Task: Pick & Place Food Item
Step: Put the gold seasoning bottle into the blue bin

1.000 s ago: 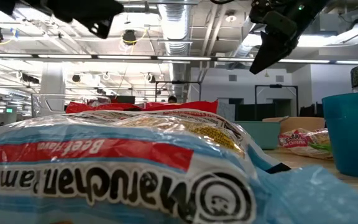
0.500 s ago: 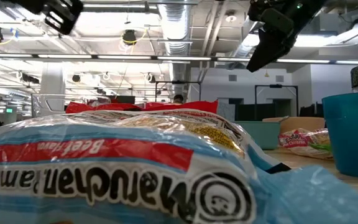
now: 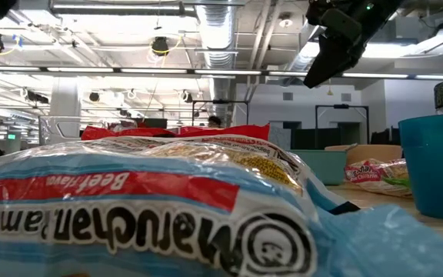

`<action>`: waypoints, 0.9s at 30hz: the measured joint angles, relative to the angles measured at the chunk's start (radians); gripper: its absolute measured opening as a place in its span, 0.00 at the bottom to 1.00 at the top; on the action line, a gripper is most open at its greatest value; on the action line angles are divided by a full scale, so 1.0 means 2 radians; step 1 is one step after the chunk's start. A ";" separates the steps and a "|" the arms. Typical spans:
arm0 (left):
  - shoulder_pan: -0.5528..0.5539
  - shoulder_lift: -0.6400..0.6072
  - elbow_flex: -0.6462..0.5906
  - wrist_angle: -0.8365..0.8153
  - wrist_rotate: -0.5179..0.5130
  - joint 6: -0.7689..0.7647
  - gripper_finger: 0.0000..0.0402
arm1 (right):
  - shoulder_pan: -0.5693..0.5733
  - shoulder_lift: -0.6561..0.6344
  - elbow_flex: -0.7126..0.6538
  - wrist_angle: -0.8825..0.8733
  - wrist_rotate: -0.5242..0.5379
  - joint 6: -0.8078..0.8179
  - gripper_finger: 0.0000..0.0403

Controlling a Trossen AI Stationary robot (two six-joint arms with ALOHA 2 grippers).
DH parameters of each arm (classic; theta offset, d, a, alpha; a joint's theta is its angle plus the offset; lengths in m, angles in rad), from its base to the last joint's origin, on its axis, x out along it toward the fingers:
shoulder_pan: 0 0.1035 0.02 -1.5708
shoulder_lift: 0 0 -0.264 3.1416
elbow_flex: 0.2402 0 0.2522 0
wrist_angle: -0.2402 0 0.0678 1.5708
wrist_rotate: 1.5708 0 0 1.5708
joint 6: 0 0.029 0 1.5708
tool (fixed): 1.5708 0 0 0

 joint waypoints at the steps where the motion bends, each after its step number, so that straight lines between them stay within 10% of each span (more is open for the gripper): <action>1: -0.003 -0.005 0.000 -0.005 0.000 -0.008 0.00 | 0.000 0.000 0.000 0.000 0.000 0.000 0.29; 27: -0.008 0.066 0.090 -0.106 -0.097 -0.090 0.00 | 0.000 0.000 0.000 0.005 0.000 0.017 0.29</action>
